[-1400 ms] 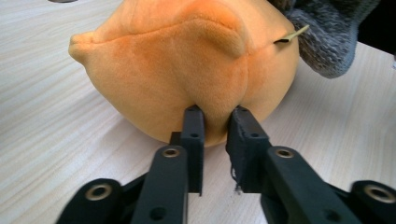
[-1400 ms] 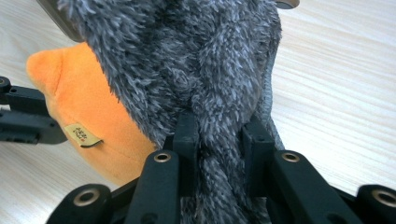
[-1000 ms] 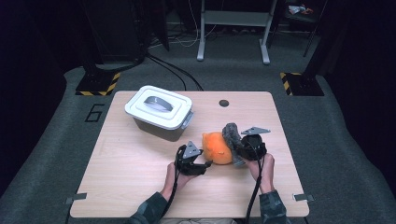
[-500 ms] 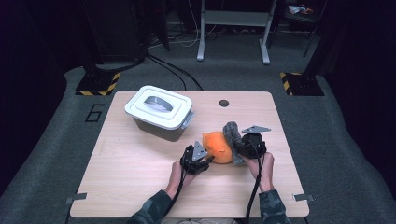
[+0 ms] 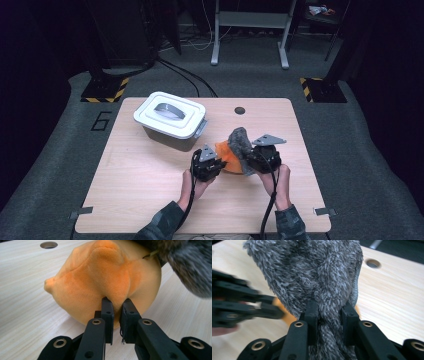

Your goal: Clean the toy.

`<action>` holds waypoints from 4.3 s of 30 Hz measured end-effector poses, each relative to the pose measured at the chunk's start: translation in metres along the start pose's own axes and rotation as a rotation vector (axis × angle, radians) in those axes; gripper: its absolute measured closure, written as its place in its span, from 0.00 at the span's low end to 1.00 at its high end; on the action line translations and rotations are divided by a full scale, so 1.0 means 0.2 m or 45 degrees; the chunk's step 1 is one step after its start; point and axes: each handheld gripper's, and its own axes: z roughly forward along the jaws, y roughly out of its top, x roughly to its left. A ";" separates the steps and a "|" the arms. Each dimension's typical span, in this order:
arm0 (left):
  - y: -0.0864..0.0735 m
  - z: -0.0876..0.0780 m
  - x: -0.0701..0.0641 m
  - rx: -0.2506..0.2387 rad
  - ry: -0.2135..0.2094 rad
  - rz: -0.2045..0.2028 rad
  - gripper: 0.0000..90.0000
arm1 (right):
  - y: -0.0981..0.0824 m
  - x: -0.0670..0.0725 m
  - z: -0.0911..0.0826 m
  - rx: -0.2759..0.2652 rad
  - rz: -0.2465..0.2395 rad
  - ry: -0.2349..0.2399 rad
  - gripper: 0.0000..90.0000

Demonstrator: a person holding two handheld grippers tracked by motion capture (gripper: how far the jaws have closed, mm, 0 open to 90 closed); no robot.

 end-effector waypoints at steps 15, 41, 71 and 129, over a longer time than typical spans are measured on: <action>-0.02 0.02 -0.01 -0.001 -0.009 0.037 0.91 | -0.01 0.00 0.11 0.049 -0.011 -0.027 0.80; -0.03 0.02 0.02 0.002 -0.033 0.009 0.91 | -0.31 -0.31 0.25 0.228 0.244 -0.096 0.80; -0.05 0.01 0.05 -0.013 -0.056 -0.005 0.84 | -0.07 -0.13 0.13 0.099 0.076 -0.004 0.79; -0.01 0.03 0.01 -0.012 -0.015 0.061 0.91 | 0.03 0.01 0.17 0.056 -0.049 -0.023 0.60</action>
